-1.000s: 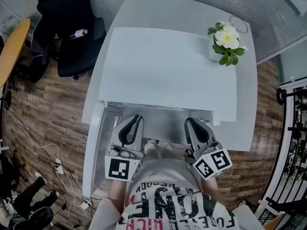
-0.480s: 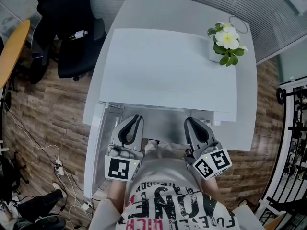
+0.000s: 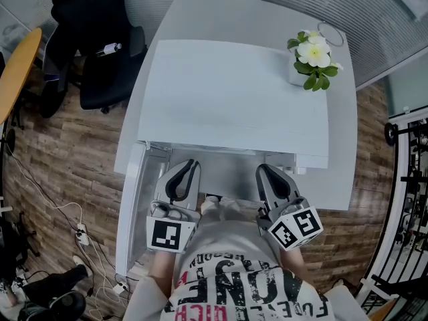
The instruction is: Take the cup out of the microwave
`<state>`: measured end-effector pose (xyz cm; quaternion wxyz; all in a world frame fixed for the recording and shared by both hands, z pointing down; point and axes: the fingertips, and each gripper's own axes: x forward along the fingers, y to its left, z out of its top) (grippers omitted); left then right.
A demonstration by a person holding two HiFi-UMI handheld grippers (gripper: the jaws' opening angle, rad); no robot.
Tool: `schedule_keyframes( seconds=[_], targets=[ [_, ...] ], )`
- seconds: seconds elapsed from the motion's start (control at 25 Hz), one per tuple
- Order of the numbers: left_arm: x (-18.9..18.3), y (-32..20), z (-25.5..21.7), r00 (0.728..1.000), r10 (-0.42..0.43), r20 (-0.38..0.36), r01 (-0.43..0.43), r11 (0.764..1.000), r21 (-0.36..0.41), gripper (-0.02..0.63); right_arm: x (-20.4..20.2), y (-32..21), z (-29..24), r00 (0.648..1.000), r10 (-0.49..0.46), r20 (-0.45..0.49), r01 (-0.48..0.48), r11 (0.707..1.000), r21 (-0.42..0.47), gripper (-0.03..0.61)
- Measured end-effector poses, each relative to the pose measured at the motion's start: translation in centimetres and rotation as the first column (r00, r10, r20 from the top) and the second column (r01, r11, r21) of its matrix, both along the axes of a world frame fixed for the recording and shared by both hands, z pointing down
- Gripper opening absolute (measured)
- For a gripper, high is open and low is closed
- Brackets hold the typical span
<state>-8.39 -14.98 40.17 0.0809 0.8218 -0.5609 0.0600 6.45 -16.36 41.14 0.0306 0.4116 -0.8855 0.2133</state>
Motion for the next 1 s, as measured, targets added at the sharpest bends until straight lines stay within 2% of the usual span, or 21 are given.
schedule_keyframes(
  seconds=[0.08, 0.32, 0.48, 0.56, 0.64, 0.8, 1.0],
  targets=[
    [0.1, 0.1, 0.1, 1.0, -0.003, 0.011, 0.003, 1.0, -0.02, 0.038, 0.1, 0.1, 0.0, 1.0, 0.002, 0.004, -0.002, 1.0, -0.003, 0.021],
    [0.2, 0.0, 0.1, 0.997, 0.002, 0.083, -0.001, 1.0, -0.016, 0.04, 0.4, 0.2, -0.1, 1.0, 0.006, 0.001, -0.006, 1.0, 0.001, 0.021],
    [0.9, -0.3, 0.8, 0.979, 0.054, 0.194, -0.05, 0.998, -0.025, 0.041, 0.6, 0.3, 0.0, 1.0, 0.011, 0.006, -0.011, 1.0, -0.003, 0.021],
    [1.3, -0.5, 1.3, 0.967, 0.079, 0.241, -0.071, 0.997, -0.039, 0.098, 0.7, 0.5, 0.1, 1.0, 0.014, 0.012, -0.014, 1.0, -0.008, 0.021],
    [1.8, -0.8, 1.7, 0.956, 0.097, 0.276, -0.09, 0.995, -0.04, 0.1, 0.9, 0.5, 0.1, 1.0, 0.016, 0.01, -0.016, 1.0, -0.007, 0.021],
    [2.5, -1.3, 2.5, 0.925, 0.121, 0.36, -0.119, 0.993, -0.026, 0.1, 1.0, 0.7, 0.2, 1.0, 0.018, 0.012, -0.018, 1.0, -0.011, 0.021],
    [3.2, -2.3, 3.3, 0.853, 0.151, 0.5, -0.158, 0.987, -0.03, 0.099, 1.3, 0.8, 0.3, 1.0, 0.019, 0.015, -0.019, 1.0, -0.011, 0.021]
  ],
)
